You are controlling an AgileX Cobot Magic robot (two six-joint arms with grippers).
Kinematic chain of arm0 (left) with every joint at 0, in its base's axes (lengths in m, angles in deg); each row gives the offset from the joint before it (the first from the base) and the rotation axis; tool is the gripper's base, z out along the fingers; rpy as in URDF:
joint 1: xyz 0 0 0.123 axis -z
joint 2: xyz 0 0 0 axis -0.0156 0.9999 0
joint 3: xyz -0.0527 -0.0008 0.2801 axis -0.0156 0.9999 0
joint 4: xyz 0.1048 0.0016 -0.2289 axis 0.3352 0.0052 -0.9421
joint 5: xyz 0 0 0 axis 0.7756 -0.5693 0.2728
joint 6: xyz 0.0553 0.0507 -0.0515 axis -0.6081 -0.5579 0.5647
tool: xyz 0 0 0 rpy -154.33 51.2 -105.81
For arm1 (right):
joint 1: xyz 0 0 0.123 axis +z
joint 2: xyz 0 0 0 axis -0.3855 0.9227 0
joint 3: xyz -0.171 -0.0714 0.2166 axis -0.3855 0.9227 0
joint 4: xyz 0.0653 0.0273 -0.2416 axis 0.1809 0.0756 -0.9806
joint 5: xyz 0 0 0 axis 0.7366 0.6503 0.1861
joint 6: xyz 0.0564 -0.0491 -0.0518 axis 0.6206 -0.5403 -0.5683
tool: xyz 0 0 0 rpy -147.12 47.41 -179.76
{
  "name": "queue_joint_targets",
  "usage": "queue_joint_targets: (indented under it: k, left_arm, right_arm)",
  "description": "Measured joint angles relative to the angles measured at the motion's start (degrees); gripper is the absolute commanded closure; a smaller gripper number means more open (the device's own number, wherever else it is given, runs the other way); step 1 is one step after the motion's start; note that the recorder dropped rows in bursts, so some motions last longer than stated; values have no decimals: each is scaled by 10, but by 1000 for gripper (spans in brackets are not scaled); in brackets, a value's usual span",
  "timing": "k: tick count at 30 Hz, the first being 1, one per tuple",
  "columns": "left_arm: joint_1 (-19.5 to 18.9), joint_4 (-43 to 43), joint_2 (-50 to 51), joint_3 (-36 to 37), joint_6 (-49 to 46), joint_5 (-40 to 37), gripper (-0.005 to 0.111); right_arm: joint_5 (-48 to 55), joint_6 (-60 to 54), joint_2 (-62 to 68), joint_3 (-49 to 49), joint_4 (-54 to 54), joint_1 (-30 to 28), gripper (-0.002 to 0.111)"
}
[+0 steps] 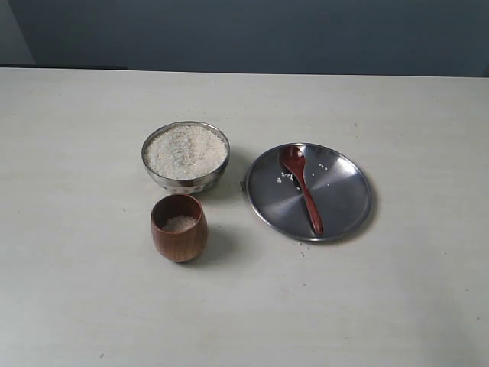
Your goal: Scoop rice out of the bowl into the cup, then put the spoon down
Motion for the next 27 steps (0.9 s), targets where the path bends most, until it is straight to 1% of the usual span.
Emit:
queue_joint_targets:
  k: [3, 11, 21, 27]
  left_arm:
    - [0, 0, 0, 0, 0, 0, 106]
    - [0, 0, 0, 0, 0, 0, 106]
    - [0, 0, 0, 0, 0, 0, 106]
    - [0, 0, 0, 0, 0, 0, 106]
  right_arm:
    - [19, 0, 0, 4, 20, 0, 108]
    - [25, 2, 0, 8, 30, 0, 108]
    - [-76, 1, 1, 76, 29, 0, 108]
    - [-74, 1, 1, 98, 29, 0, 108]
